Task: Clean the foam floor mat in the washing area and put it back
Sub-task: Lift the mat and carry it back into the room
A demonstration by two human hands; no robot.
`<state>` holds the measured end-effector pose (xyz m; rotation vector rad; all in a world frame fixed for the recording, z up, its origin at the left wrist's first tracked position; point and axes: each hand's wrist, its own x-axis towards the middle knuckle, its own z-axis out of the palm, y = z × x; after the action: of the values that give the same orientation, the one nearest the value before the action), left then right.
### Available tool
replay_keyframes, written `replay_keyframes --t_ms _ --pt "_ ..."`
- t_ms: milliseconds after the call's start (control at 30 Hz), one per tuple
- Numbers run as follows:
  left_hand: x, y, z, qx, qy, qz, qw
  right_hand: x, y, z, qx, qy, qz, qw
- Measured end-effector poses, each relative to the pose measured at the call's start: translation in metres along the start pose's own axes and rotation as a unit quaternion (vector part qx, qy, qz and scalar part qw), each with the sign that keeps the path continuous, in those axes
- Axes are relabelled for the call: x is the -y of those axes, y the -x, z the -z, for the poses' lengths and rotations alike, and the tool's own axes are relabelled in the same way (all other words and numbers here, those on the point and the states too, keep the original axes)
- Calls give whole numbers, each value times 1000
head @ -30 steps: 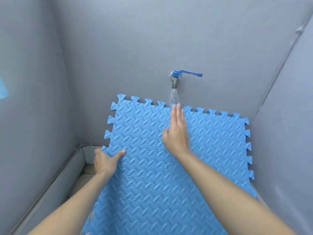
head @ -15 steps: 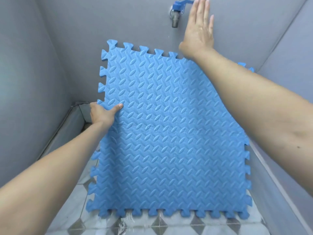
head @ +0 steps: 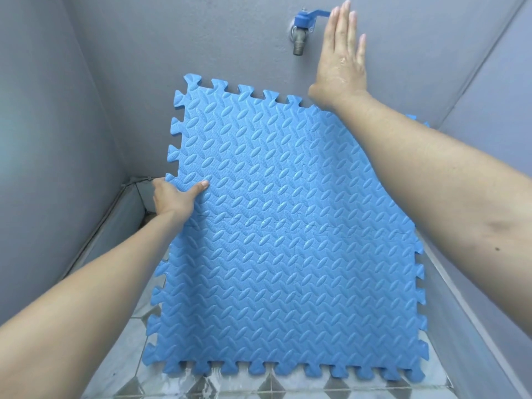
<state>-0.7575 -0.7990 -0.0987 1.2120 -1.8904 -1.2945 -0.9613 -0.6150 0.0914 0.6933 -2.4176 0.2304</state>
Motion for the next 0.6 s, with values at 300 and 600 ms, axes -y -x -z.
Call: replay_keyframes --t_ms 300,600 --pt "1 -3 -1 -3 6 -4 1000 -7 -2 -11 -6 -60 17 998" --pt "5 -6 3 -13 2 -10 1000 -101 138 -95 108 -86 -145 980"
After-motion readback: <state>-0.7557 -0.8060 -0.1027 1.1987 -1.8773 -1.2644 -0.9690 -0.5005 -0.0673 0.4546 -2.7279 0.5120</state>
